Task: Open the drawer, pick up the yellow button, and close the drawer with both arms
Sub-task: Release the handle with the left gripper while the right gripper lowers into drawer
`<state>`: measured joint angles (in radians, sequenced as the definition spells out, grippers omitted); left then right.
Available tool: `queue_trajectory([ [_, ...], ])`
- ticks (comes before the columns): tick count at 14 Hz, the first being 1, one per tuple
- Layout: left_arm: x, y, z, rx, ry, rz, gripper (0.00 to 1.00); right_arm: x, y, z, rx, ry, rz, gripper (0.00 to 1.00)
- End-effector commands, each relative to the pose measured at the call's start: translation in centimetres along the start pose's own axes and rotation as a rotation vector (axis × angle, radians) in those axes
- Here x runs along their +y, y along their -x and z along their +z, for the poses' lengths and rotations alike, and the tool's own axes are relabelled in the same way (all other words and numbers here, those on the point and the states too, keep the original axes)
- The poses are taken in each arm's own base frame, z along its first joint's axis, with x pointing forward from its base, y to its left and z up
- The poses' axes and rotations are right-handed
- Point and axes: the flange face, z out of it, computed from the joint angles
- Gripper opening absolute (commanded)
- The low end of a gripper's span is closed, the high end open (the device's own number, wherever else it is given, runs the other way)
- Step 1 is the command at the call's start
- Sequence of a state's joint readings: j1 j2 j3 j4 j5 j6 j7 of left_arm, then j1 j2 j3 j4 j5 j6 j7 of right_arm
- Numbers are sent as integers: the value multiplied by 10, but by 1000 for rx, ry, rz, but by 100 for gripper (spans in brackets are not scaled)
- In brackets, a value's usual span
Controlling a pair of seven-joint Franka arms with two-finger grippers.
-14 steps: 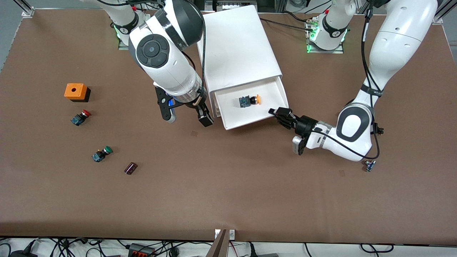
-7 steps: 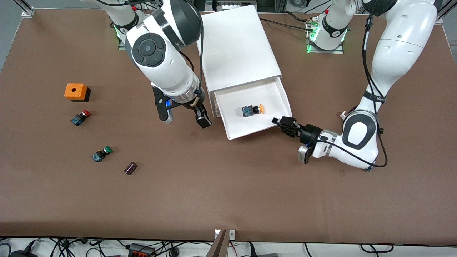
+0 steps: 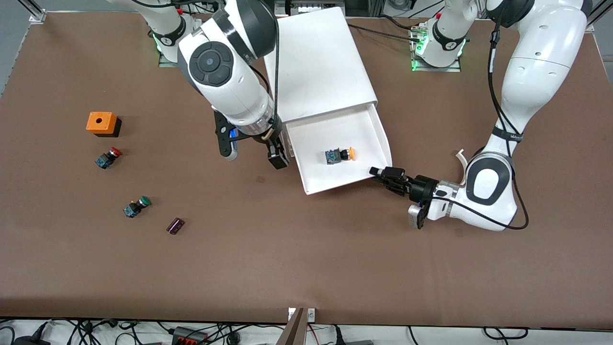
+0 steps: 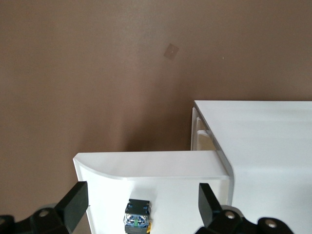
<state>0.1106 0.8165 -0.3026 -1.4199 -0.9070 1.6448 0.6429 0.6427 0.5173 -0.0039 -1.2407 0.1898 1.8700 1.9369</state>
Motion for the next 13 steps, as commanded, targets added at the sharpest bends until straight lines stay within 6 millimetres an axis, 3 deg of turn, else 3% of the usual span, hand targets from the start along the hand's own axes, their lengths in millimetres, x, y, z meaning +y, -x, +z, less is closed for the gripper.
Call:
queue_trajectory([
  [1, 5, 3, -25, -21, -3, -36, 100, -6, 10, 7, -17, -40, 56, 100],
  [4, 31, 14, -51, -59, -27, -153, 100, -11, 18, 21, -35, -74, 74, 100],
  [9, 81, 32, -87, -126, -327, -233, 100, -18, 34, 41, -69, -129, 156, 100],
  [11, 103, 38, -98, -160, -515, -242, 100, -22, 43, 46, -79, -135, 189, 100],
  [13, 138, 35, -129, -173, -747, -184, 100, -27, 50, 53, -91, -144, 217, 100],
])
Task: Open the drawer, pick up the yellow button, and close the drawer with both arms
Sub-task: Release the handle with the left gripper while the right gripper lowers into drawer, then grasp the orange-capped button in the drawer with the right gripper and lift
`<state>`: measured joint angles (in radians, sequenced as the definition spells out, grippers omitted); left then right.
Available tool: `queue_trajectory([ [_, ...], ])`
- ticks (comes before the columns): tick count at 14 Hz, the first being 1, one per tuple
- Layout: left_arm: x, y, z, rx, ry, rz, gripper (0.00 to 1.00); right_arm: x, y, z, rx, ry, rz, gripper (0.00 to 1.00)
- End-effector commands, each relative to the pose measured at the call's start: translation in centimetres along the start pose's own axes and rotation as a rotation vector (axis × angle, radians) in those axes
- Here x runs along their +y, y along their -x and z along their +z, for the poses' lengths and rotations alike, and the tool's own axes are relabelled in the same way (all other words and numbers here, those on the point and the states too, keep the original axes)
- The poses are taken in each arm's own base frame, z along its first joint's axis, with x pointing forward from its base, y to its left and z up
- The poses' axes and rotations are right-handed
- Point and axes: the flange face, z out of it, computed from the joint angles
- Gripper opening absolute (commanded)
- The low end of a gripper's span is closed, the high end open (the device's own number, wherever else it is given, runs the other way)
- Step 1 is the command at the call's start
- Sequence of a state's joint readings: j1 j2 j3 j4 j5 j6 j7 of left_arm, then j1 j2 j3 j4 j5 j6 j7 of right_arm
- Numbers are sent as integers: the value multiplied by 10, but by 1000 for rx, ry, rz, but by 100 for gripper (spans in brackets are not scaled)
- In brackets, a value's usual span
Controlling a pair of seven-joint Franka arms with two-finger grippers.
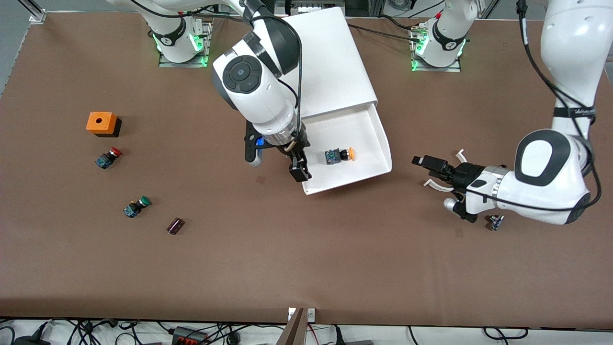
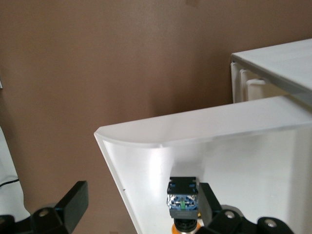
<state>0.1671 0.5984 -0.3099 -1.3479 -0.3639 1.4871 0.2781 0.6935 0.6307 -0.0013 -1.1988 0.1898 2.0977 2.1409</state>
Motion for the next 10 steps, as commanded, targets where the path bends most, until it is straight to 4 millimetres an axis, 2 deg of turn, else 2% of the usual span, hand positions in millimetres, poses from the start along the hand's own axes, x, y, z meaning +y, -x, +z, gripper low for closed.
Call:
queue_trajectory([
  [1, 26, 14, -43, -18, -276, 16, 100, -3, 18, 11, -23, -19, 59, 100],
  [2, 31, 16, -47, -43, -353, 21, 100, -2, 20, 19, -28, -22, 79, 100],
  [4, 45, 17, -75, -7, -504, 33, 100, 3, 25, 32, -35, -18, 102, 100],
  [6, 60, 8, -93, 47, -684, 44, 100, 3, 26, 37, -43, -20, 125, 100],
  [7, 69, 3, -94, 62, -759, 27, 100, 5, 30, 37, -49, -21, 132, 100],
  [10, 66, 6, -96, 131, -751, -168, 100, 10, 34, 39, -81, 12, 156, 100],
])
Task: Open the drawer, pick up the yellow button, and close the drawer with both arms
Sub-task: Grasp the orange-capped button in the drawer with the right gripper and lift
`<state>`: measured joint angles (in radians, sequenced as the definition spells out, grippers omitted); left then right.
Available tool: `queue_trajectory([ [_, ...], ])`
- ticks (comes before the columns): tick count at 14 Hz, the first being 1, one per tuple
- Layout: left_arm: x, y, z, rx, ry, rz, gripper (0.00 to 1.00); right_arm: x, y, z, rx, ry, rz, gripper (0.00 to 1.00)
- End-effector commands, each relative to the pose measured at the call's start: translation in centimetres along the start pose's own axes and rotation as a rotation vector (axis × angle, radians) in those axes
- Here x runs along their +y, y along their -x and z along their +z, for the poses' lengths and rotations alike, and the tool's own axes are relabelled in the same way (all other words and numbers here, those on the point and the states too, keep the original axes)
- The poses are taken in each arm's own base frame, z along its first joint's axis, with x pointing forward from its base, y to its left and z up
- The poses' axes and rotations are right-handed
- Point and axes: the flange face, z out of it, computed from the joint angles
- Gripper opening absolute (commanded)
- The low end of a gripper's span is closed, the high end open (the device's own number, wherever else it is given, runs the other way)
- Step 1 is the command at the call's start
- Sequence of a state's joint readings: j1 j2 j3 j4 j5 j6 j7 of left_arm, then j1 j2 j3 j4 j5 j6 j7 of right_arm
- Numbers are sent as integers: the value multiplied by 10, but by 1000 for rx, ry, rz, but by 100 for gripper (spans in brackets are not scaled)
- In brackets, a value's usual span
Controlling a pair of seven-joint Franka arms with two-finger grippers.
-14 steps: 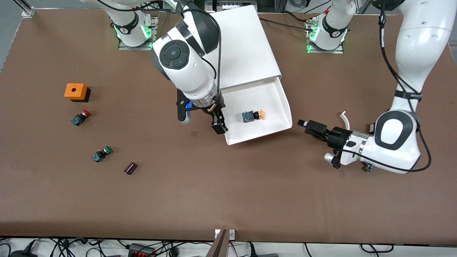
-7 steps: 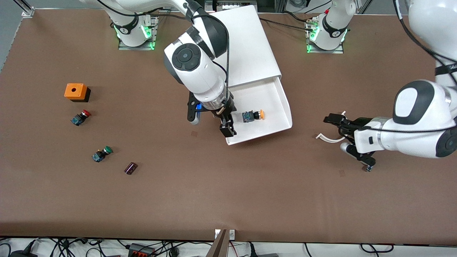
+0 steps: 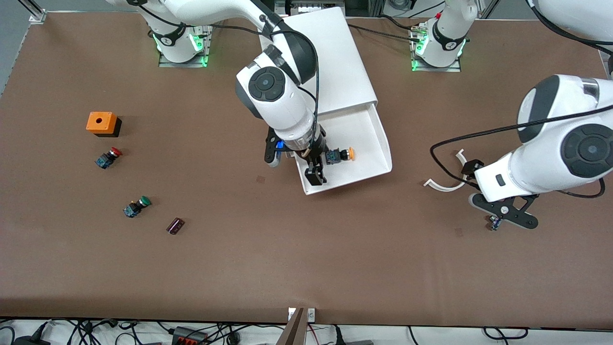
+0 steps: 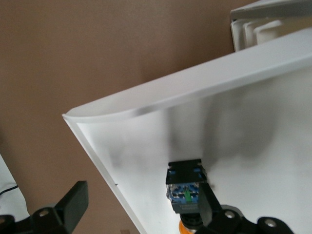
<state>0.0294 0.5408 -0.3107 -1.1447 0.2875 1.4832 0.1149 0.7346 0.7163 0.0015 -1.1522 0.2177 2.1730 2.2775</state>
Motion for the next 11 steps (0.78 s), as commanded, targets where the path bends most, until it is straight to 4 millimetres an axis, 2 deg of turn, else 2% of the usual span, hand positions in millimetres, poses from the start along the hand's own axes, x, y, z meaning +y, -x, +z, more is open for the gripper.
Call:
queue_trajectory([
  [1, -8, -2, 0, 3, -3, -124, 100, 2, 10, -2, -40, 27, 43, 100],
  [2, -9, -2, 3, 0, 31, -126, 100, 5, 11, -1, -39, 33, 42, 100],
  [4, -24, 2, 8, -3, 72, -147, 100, 8, 13, 0, -36, 36, 36, 100],
  [11, -21, 1, 12, -12, 84, -140, 100, 23, 19, 10, 0, 73, 2, 100],
])
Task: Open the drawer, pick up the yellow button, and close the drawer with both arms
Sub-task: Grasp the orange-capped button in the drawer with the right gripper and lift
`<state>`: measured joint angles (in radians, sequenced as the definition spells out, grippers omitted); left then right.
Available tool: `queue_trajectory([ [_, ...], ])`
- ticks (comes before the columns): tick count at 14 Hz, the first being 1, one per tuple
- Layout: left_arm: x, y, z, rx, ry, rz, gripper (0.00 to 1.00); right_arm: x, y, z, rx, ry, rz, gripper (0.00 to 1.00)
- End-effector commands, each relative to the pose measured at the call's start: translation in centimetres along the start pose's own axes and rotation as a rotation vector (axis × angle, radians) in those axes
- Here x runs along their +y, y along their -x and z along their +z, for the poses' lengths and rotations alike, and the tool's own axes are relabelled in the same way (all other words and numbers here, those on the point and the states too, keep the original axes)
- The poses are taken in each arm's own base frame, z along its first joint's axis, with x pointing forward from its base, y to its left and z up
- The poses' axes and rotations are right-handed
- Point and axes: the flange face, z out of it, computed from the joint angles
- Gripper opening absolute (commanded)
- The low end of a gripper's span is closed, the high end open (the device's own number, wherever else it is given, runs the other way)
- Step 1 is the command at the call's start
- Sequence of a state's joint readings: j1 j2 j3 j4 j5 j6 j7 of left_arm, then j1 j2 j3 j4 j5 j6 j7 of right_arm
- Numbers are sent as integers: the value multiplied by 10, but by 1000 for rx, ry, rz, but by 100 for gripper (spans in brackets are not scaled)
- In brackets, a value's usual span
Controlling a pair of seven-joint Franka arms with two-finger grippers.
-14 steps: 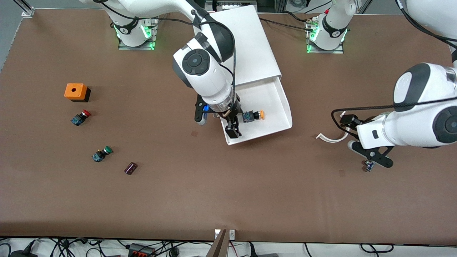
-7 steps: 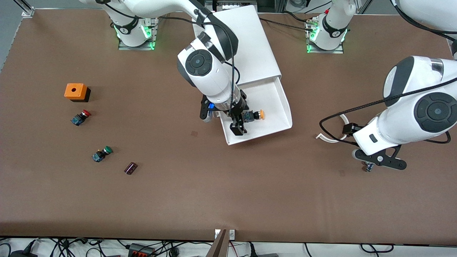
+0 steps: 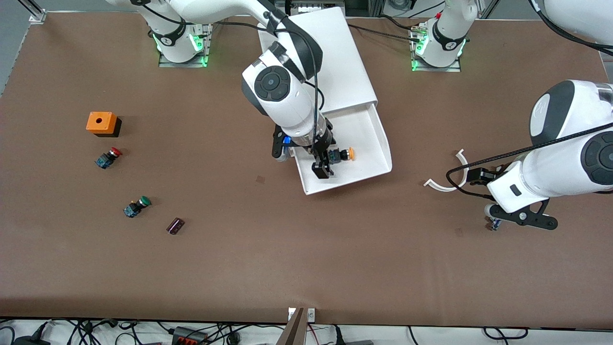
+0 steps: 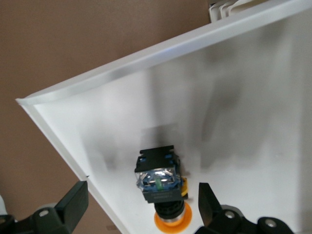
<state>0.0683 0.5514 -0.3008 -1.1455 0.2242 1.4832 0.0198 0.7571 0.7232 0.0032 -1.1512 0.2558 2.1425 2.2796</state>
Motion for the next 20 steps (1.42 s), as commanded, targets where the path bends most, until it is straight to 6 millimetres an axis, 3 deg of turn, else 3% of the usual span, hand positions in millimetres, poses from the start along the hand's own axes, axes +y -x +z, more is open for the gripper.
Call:
queue_trajectory([
  [1, 3, -1, 0, 0, 14, -3, 100, 6, 9, 1, 4, 19, 0, 100],
  [9, 11, -1, 8, -22, 14, 10, 100, 23, 8, 11, 97, 79, -40, 100],
  [15, 12, -1, 7, -20, 15, 10, 100, 24, 10, 11, 89, 71, -53, 100],
  [17, 12, -2, 7, -18, 15, 10, 100, 23, 11, 10, 84, 67, -65, 82],
  [20, 13, -2, 7, -18, 14, 10, 100, 23, 12, 10, 79, 62, -68, 68],
])
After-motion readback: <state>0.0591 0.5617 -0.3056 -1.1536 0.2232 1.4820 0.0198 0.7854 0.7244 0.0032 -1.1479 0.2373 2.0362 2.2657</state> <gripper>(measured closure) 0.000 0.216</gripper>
